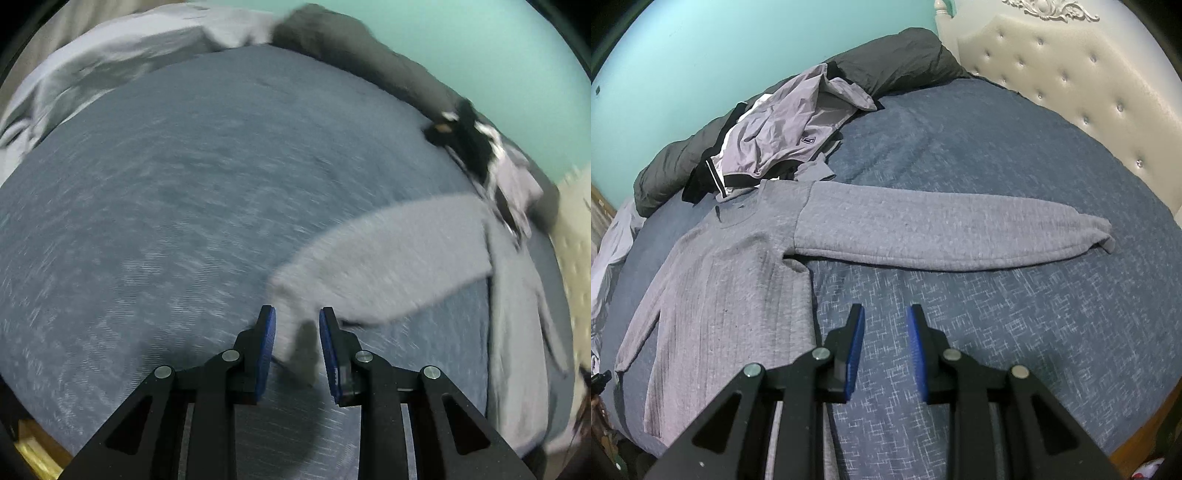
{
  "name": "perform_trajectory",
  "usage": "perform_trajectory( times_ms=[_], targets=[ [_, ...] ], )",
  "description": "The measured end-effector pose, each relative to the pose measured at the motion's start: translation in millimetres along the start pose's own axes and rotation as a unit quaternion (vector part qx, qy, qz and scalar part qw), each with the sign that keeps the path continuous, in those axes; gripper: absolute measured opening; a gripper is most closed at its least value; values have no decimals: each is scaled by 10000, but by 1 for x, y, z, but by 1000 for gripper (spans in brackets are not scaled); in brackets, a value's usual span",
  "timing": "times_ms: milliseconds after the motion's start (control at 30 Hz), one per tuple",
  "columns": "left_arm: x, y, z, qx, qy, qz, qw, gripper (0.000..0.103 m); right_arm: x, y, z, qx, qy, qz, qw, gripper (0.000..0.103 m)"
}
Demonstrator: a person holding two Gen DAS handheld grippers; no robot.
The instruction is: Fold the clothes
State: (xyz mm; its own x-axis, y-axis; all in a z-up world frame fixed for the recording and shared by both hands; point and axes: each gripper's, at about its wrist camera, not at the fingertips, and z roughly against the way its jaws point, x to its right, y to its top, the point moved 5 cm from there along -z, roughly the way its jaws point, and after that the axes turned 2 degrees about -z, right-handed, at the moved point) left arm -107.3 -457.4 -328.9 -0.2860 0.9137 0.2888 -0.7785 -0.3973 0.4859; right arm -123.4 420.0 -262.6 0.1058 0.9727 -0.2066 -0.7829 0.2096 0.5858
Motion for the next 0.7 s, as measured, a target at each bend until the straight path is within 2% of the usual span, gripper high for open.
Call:
perform_trajectory(
  times_ms=[67,200,300,400,433,467,600,700],
  targets=[
    [-11,-5,-3,-90,35,123,9999,27,-1,-2,-1,-23,-8,17,10000,24],
    [-9,-12,-25,-307,134,38,9994,27,-4,-3,-2,-43,-20,88,10000,24],
    [-2,-14,-34,-302,86,-17,9995,27,-5,-2,-1,-46,-29,100,9999,24],
    [6,-13,-39,-270,78,-221,9994,23,-5,0,-1,-34,-53,106,9999,24],
    [9,-12,-41,-274,93,-327,9990,18,-4,0,-1,-37,-49,95,9999,24],
    [9,-14,-37,-281,119,-440,9986,12,-4,1,-2,-40,-46,84,9999,24],
    [10,-16,-15,-188,309,-824,9959,10,-7,0,-3,-52,-9,98,9999,24],
    [3,-4,9,63,627,-989,9931,10,-10,-1,-4,-65,16,150,9999,24]
  ],
)
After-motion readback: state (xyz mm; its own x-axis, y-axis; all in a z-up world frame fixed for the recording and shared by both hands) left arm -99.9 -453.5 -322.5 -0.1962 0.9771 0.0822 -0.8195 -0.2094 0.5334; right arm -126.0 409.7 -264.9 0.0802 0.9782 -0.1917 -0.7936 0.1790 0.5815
